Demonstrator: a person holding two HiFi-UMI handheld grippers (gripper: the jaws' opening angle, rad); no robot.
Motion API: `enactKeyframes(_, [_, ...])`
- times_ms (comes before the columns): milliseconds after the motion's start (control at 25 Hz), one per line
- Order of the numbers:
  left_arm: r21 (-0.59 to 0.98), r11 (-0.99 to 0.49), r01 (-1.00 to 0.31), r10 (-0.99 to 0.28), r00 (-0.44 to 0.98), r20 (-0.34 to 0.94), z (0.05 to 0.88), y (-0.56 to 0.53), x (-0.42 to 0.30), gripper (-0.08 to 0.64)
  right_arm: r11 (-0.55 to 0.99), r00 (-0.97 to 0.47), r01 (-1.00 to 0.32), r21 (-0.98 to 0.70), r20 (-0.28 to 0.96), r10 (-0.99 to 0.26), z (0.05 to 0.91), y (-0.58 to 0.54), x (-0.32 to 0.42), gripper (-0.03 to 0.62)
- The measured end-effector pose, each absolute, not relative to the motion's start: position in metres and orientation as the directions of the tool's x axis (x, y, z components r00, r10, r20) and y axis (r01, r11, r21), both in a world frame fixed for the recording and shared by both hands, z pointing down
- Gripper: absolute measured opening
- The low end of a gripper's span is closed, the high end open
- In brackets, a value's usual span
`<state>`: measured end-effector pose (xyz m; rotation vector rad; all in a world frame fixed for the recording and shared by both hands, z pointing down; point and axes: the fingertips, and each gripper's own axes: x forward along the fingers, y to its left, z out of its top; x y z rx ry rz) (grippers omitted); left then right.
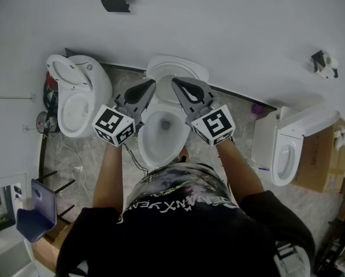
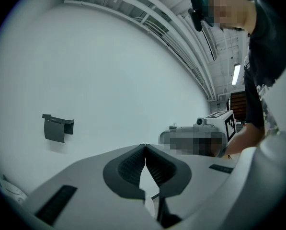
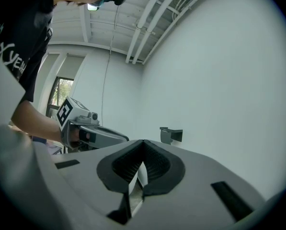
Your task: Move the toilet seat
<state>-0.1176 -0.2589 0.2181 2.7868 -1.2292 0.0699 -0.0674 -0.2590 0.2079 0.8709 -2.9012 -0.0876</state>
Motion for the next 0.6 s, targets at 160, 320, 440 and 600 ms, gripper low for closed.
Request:
enactKeyframes(160, [0.071, -0.671, -0.738, -0.733, 0.675, 0.081, 0.2193, -0.2603, -0.1191, 0.023, 0.834, -0.829, -0.544, 0.089, 0.094, -0.551, 0.2091, -0.2607, -0.069, 0.001])
enactKeyframes(320, [0.07, -0.671, -0.738, -0.733, 0.675, 0.081, 0.2191, -0.2627, -0.1208, 0.023, 0.835, -0.83, -0.543, 0.092, 0.096, -0.55, 0.2103, -0.2632, -0.0709, 0.001])
enactKeyframes(440, [0.072, -0.67, -0.739, -0.734, 0.674, 0.084, 0.2207, -0.2625, -0.1228, 0.023, 0.835, -0.829, -0.542, 0.093, 0.099, -0.55, 0.2115, -0.2633, -0.0719, 0.002])
enactKeyframes(600, [0.073, -0.667, -0.742, -0.737, 0.671, 0.086, 0.2214, -0.2634, -0.1254, 0.023, 0.834, -0.828, -0.544, 0.096, 0.097, -0.551, 0.2106, -0.2644, -0.0714, 0.001])
